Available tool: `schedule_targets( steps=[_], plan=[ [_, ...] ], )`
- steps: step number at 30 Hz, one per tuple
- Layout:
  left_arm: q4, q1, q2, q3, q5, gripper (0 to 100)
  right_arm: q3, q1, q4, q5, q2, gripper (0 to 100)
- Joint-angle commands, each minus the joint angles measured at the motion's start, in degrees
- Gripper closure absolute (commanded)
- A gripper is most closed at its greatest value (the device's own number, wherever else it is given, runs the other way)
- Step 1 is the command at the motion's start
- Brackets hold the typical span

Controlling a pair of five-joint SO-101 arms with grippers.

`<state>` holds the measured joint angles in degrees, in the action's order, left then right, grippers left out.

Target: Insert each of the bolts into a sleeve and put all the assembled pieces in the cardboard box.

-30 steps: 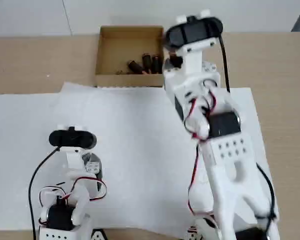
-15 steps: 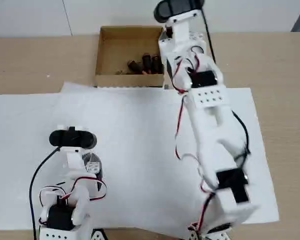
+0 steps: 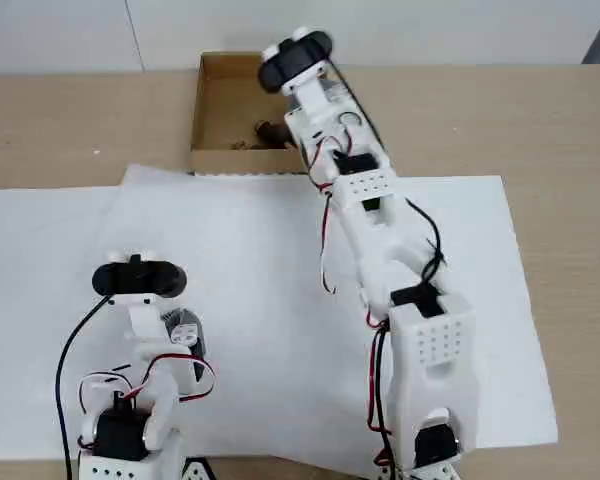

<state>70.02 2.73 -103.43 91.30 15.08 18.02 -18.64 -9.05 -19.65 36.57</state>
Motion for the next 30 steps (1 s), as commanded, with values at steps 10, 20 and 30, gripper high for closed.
schedule_targets(
  steps=[10,20,30],
  plan=[
    [0.2,0.0,-0.6,-0.4,0.6,100,9.3,-1.2,-2.4,-1.0,3.0,85.5],
    [0.2,-0.2,-0.6,-0.4,0.7,100,9.3,-1.1,-2.6,-1.1,0.4,86.9],
    [0.2,0.2,-0.6,-0.4,0.6,100,9.3,-0.7,-10.8,-0.8,-6.0,87.0]
  ],
)
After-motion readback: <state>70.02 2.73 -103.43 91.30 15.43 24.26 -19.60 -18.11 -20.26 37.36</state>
